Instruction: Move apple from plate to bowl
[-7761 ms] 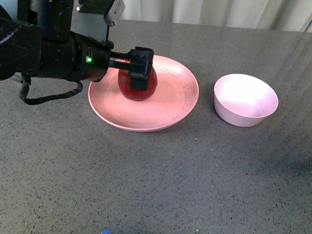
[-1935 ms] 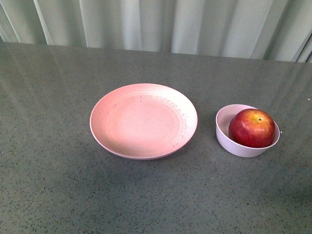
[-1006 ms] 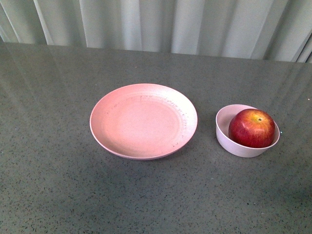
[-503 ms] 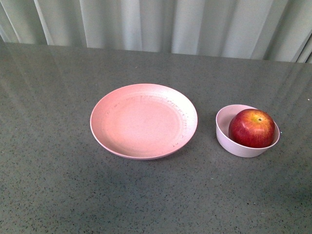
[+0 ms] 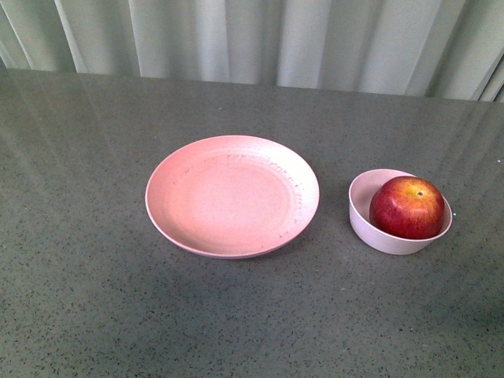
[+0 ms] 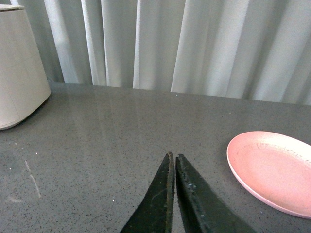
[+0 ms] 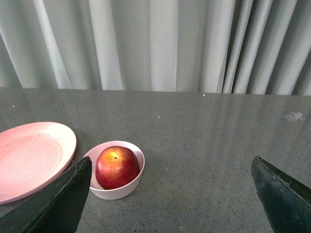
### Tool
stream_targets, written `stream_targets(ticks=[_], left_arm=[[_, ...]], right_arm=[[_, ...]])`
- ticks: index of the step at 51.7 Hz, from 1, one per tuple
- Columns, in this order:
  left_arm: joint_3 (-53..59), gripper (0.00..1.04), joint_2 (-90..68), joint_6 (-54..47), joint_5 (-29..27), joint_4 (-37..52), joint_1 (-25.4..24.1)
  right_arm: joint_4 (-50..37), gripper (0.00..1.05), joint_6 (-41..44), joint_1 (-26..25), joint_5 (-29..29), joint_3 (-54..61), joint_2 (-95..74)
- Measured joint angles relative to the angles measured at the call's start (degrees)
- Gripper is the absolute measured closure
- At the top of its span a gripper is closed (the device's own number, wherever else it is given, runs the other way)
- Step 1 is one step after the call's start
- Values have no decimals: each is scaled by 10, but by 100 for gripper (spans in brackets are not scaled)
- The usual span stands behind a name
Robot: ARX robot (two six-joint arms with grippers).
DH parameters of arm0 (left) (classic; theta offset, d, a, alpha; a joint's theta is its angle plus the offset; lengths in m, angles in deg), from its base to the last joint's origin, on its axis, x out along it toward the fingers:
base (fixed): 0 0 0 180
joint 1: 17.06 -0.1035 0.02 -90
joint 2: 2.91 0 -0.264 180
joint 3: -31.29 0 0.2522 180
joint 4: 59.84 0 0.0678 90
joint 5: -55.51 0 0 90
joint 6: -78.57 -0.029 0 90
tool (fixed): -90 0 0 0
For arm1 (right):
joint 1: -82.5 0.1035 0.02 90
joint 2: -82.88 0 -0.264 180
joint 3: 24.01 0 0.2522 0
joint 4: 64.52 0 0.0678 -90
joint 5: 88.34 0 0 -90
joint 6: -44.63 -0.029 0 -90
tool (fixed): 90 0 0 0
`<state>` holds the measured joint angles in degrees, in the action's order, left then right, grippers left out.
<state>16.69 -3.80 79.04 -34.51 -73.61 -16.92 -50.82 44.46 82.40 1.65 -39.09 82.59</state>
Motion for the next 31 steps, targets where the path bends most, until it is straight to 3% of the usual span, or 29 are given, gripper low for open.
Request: stream_targets(ticks=[21,31], left_arm=[[0,9,0,0,0,0,0],[0,9,0,-1,0,0,0]], right_arm=[[0,9,0,0,0,0,0],[0,9,0,0,0,0,0]])
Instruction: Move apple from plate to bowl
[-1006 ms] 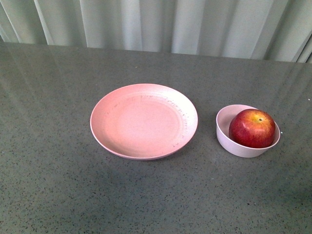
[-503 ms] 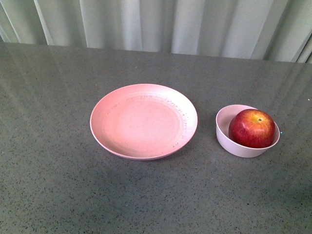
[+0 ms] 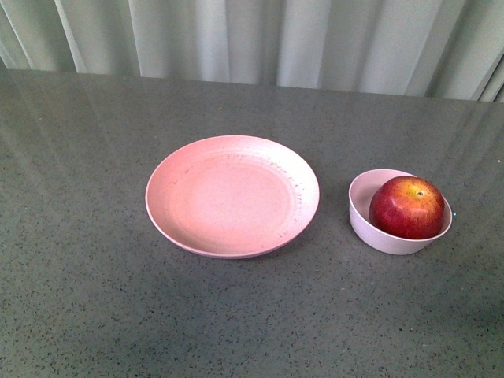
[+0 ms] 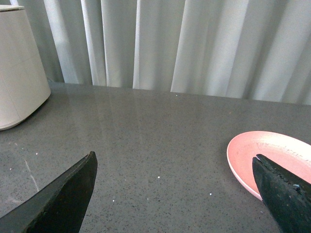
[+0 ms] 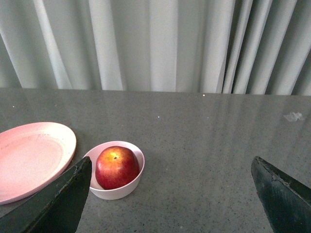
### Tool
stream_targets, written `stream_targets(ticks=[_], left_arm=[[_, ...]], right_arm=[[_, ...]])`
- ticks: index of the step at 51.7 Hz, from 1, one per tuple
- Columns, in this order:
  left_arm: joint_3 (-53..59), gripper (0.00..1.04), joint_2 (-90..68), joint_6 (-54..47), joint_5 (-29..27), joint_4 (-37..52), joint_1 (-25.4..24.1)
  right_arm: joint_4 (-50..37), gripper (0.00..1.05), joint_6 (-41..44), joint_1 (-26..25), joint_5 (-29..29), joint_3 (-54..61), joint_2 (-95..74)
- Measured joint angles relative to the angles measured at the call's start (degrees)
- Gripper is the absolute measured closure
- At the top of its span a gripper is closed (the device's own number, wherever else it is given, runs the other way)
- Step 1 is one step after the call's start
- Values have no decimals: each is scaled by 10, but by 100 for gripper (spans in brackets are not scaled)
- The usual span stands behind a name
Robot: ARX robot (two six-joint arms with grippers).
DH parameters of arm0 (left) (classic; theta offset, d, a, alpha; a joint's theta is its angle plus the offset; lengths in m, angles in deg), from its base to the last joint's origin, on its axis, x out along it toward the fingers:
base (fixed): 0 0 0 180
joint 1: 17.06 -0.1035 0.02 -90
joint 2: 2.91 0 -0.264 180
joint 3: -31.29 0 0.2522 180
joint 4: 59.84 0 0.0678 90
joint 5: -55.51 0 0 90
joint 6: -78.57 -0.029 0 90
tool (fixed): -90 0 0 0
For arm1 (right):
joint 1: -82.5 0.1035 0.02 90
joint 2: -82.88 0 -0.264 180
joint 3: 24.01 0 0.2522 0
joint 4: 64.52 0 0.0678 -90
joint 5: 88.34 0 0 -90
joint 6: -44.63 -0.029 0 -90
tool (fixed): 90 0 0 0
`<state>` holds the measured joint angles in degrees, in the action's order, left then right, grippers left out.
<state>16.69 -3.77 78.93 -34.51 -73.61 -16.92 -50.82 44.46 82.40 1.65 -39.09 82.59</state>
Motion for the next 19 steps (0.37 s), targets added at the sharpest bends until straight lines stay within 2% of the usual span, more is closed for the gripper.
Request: stream_targets(ticks=[19], left_arm=[[0,9,0,0,0,0,0]], right_arm=[[0,9,0,0,0,0,0]])
